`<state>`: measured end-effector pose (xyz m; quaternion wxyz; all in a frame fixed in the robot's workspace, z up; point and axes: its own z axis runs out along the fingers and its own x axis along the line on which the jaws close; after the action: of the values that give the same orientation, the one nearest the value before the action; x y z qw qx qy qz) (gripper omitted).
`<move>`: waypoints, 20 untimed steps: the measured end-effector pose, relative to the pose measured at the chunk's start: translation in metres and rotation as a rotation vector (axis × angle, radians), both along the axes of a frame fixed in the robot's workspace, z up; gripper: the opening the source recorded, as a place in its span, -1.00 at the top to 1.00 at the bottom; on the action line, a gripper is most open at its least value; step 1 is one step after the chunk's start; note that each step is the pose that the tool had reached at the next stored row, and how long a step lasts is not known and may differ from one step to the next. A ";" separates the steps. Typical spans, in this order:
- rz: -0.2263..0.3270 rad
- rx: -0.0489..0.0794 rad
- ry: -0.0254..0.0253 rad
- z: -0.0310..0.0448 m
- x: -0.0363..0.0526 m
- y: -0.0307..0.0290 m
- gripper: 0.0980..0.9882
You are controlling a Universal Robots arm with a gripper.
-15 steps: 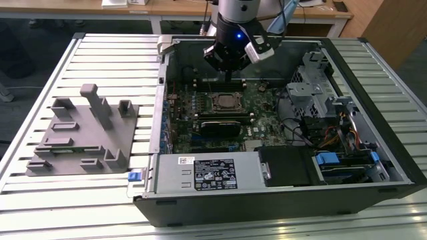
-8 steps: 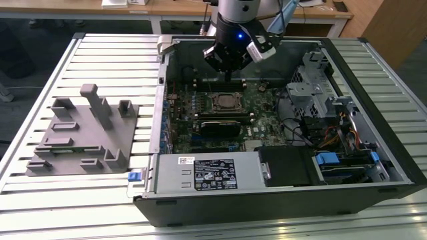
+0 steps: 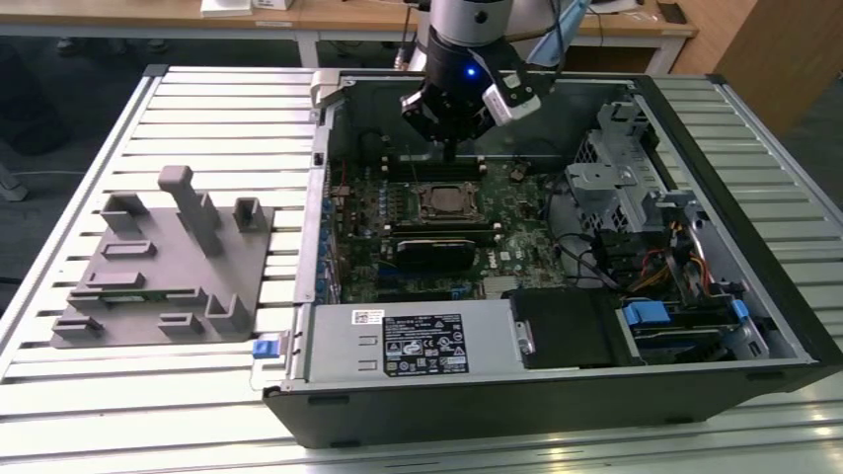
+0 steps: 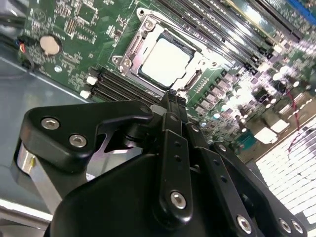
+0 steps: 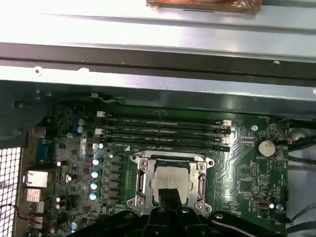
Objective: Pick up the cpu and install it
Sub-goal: 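Install the first cpu locking lever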
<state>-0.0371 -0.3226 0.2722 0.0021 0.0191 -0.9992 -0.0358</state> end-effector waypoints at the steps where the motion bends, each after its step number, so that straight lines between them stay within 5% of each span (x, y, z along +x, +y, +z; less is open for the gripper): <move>1: -0.028 0.000 -0.0001 -0.0001 -0.0009 0.0000 0.98; 20: -0.029 0.000 -0.0001 -0.0002 -0.0116 0.0000 0.98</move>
<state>-0.0488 -0.3226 0.2720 0.0015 0.0047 -0.9993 -0.0358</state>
